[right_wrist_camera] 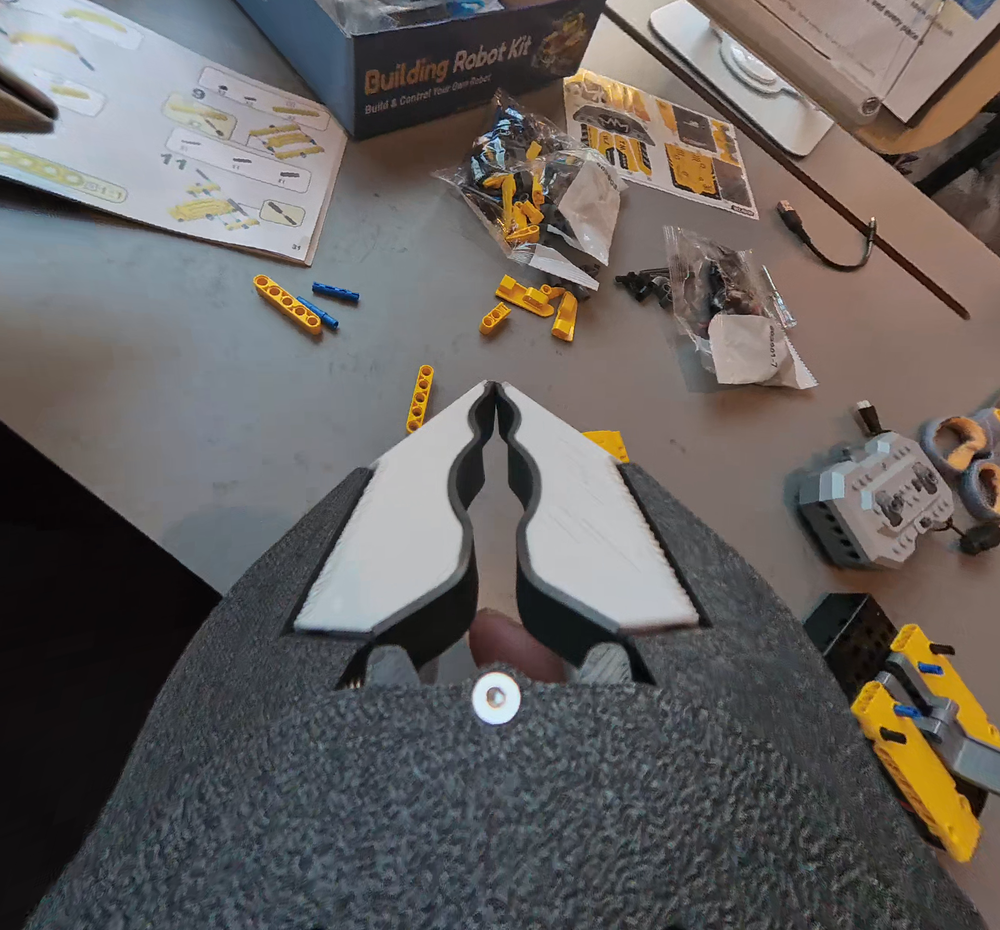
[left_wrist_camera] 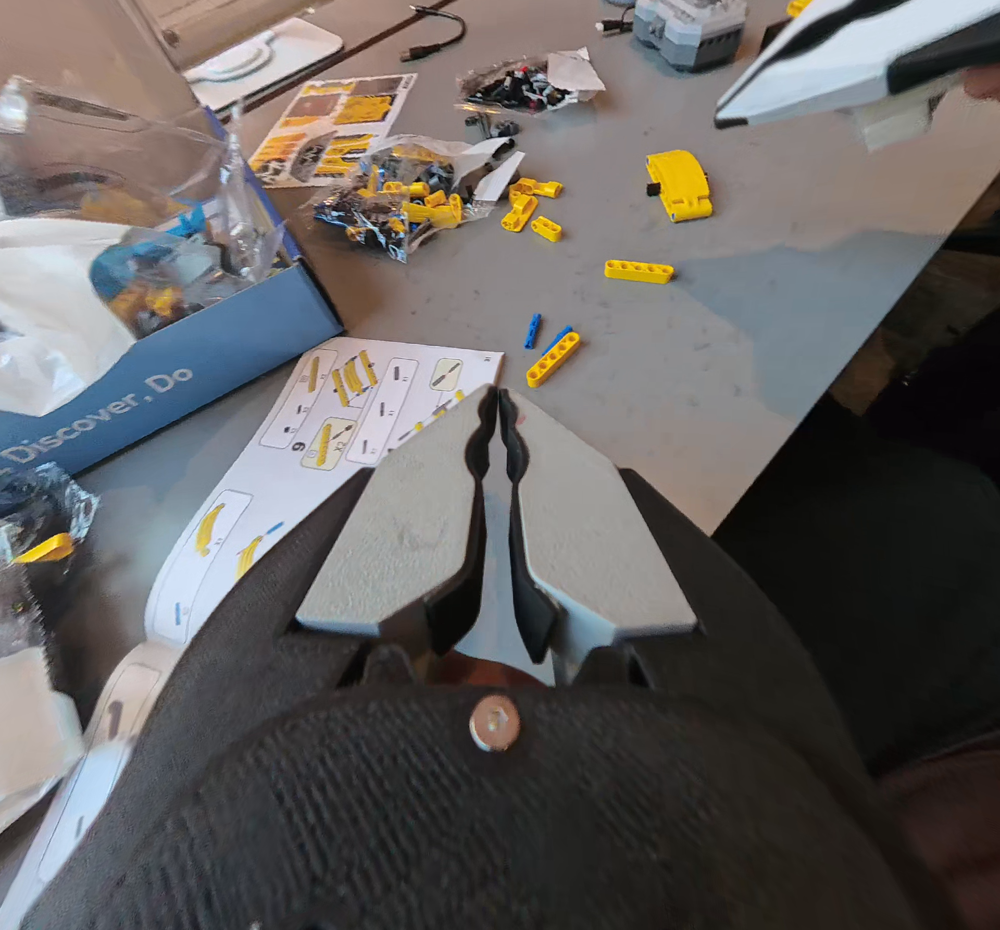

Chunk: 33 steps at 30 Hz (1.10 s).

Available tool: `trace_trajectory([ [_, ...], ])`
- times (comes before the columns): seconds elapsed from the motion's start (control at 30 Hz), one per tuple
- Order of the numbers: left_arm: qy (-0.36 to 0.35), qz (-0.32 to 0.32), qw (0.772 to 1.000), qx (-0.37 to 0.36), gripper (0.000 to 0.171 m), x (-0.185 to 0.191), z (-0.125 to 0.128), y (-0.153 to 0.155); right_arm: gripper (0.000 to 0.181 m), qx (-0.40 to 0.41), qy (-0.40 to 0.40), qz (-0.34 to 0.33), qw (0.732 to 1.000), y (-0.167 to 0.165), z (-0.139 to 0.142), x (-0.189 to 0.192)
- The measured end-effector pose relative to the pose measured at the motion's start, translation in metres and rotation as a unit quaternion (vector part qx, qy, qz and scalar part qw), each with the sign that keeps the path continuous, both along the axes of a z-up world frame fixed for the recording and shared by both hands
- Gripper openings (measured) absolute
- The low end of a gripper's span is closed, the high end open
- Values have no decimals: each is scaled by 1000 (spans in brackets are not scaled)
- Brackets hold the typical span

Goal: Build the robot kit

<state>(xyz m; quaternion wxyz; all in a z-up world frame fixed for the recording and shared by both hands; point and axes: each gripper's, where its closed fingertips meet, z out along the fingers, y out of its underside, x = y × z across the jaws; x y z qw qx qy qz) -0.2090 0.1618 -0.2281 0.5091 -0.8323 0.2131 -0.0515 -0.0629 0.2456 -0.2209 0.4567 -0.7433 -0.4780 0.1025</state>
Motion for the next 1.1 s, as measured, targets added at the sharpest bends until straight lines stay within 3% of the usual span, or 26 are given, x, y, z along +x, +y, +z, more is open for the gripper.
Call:
trace_trajectory([
  [0.03,3,-8,1000,-8,1,6,-4,2,4,-3,-3,8,1000,4,2,3],
  [0.13,2,-31,999,-27,28,25,-13,11,44,2,-11,7,1000,28,9,21],
  [0.27,5,-42,997,-58,31,48,-28,27,83,-12,-8,20,1000,65,9,43],
  [0.33,20,-42,997,-68,31,56,-34,35,117,-16,-11,63,998,73,10,50],
  [0.47,28,-15,998,-61,31,64,-30,50,123,17,-37,62,997,110,25,83],
  [0.57,16,20,998,-58,31,66,-27,55,119,36,-6,61,997,129,43,97],
  [0.67,-12,45,997,-58,33,82,-23,53,115,31,32,132,990,119,55,90],
  [0.83,-21,121,992,-20,25,108,-8,52,109,2,-15,176,984,106,41,109],
  [0.9,-26,136,990,-13,26,124,-4,48,91,10,-31,180,983,98,35,127],
  [0.97,-41,148,988,-10,26,143,-2,45,41,-16,-43,215,976,74,22,146],
  [1.0,-47,154,987,-11,26,153,-3,43,28,-23,-48,224,973,64,17,156],
  [1.1,-50,165,985,-17,26,185,-7,39,29,-25,-63,235,970,48,7,193],
])
